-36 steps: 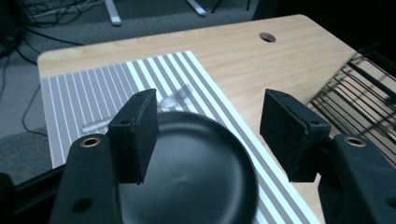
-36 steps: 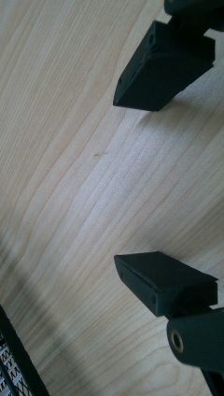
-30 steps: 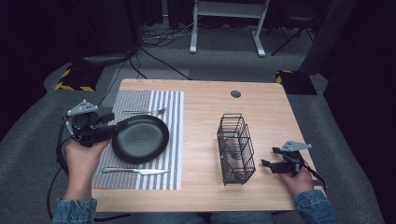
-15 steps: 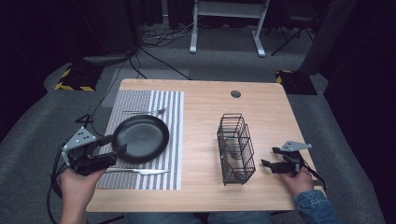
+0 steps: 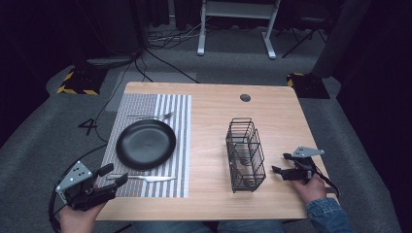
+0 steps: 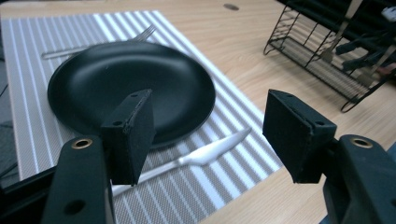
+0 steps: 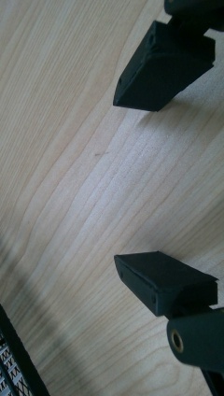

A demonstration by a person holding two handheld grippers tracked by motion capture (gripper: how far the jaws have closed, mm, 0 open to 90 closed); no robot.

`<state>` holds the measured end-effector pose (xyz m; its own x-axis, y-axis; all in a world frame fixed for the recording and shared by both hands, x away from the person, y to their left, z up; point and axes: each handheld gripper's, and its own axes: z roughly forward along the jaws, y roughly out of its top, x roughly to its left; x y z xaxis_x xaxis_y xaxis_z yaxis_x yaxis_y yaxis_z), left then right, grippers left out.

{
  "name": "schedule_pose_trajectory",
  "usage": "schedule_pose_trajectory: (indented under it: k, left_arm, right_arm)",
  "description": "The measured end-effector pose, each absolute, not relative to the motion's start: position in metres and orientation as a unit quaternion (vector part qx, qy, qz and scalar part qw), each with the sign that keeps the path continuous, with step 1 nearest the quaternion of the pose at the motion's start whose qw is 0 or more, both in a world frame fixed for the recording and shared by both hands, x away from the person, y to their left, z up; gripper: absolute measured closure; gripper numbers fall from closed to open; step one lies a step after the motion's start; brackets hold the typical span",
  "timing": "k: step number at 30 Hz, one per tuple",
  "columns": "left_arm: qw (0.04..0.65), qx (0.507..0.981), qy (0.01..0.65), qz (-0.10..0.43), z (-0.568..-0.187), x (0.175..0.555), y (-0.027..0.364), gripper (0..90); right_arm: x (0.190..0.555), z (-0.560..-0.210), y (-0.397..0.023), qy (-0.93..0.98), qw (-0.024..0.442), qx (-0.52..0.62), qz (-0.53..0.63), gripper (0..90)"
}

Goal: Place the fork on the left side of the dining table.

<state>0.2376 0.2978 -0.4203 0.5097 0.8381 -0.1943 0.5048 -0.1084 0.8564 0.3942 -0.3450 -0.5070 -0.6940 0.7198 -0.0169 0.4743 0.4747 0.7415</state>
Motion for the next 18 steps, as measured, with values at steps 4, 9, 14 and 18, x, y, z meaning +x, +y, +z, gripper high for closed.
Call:
schedule_pose_trajectory:
  k: [4, 9, 14, 18]
  left_arm:
    - [0.453, 0.743, 0.461, 0.173, -0.440, 0.238, 0.295, 33.0]
    - [0.413, 0.774, 0.445, 0.181, -0.454, 0.237, 0.287, 31.2]
    - [0.401, 0.787, 0.438, 0.166, -0.469, 0.234, 0.281, 30.7]
    - [0.394, 0.796, 0.433, 0.155, -0.478, 0.234, 0.278, 30.3]
  right_arm:
    - [0.394, -0.507, -0.345, 0.843, 0.166, 0.354, 0.370, 20.1]
    - [0.394, -0.507, -0.345, 0.843, 0.166, 0.354, 0.370, 20.1]
    - [0.394, -0.507, -0.345, 0.843, 0.166, 0.354, 0.370, 20.1]
    - [0.394, -0.507, -0.345, 0.842, 0.166, 0.354, 0.370, 20.2]
